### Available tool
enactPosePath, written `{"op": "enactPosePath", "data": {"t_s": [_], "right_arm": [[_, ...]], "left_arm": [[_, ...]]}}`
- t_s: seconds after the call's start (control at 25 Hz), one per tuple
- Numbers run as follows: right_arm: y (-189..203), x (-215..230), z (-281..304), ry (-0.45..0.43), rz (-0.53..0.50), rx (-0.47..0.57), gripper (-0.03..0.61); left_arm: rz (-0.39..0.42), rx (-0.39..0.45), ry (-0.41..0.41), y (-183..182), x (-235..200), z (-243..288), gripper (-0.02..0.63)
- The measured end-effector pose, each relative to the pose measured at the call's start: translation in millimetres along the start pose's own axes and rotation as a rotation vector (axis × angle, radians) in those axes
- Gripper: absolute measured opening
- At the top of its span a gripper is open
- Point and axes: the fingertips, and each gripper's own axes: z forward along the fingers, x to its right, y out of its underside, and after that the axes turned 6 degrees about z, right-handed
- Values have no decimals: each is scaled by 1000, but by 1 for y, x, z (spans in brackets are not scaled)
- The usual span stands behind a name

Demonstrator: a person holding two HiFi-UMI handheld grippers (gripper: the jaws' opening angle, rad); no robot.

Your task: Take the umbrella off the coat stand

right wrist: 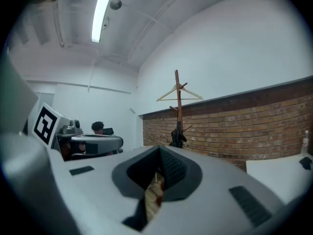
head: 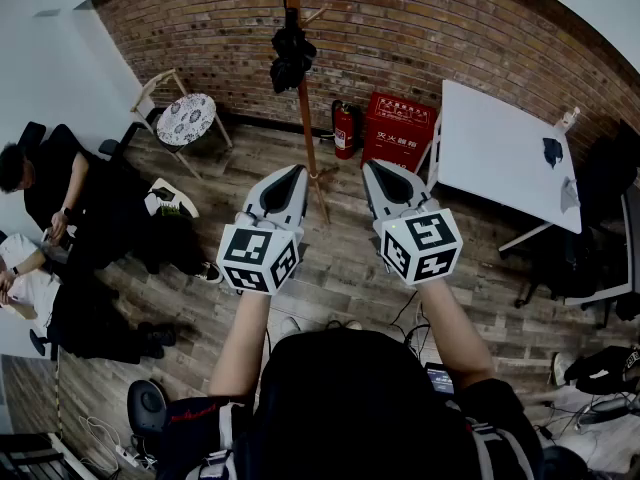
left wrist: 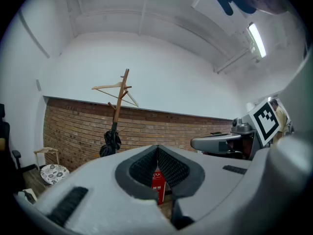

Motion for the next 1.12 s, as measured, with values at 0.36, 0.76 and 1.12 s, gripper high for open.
{"op": "enactPosePath", "data": {"t_s": [0.36, 0.76, 1.12], "right_arm": [[2, 12, -4, -28, 18, 7, 28], [14, 26, -6, -62, 52, -12, 28], [15, 31, 12, -71, 49, -16, 28]], "left_arm": [[-11, -3, -13, 1, 10, 11, 20], [-7, -26, -31, 9, 20, 17, 20], [-11, -37, -46, 13, 5, 28, 20]]}}
